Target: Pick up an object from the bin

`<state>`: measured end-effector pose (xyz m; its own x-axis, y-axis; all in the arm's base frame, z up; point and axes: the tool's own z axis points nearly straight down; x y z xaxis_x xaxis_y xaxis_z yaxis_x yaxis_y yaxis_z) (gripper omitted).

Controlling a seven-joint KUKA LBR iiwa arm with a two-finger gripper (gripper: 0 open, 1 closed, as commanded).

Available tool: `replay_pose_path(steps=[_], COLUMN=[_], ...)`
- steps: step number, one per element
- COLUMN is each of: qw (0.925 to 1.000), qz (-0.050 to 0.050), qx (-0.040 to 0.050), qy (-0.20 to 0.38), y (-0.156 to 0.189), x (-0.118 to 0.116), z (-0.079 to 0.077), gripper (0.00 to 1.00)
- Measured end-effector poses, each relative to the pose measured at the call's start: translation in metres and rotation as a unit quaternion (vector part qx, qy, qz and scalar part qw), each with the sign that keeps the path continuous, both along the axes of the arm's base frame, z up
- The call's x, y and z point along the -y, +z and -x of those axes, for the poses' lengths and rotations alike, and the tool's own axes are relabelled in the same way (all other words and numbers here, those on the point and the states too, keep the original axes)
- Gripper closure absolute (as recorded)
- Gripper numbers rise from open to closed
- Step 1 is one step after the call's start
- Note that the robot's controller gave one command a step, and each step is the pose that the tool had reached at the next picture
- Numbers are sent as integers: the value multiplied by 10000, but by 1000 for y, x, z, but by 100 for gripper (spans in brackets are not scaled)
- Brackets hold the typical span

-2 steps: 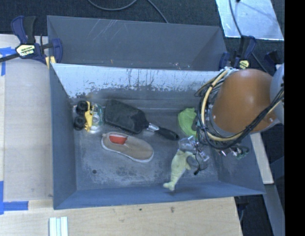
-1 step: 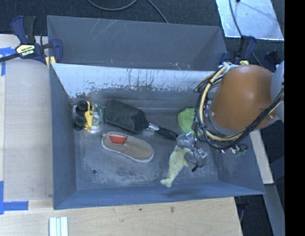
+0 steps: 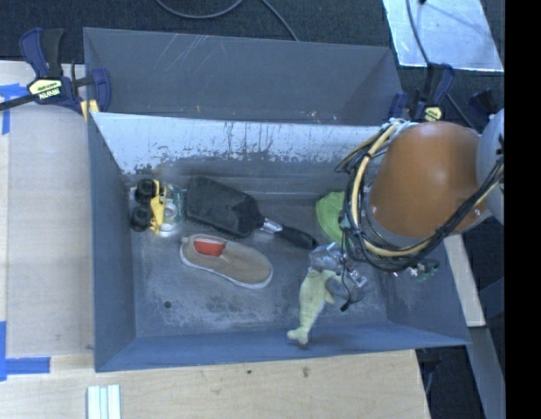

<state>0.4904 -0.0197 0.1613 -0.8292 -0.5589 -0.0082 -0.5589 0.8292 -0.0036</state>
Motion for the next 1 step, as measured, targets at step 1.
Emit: replay_pose_path(steps=[1], qw=[9991], qz=[11], qx=[76], qy=[421], y=[43], x=[21], z=[-25], gripper=[100])
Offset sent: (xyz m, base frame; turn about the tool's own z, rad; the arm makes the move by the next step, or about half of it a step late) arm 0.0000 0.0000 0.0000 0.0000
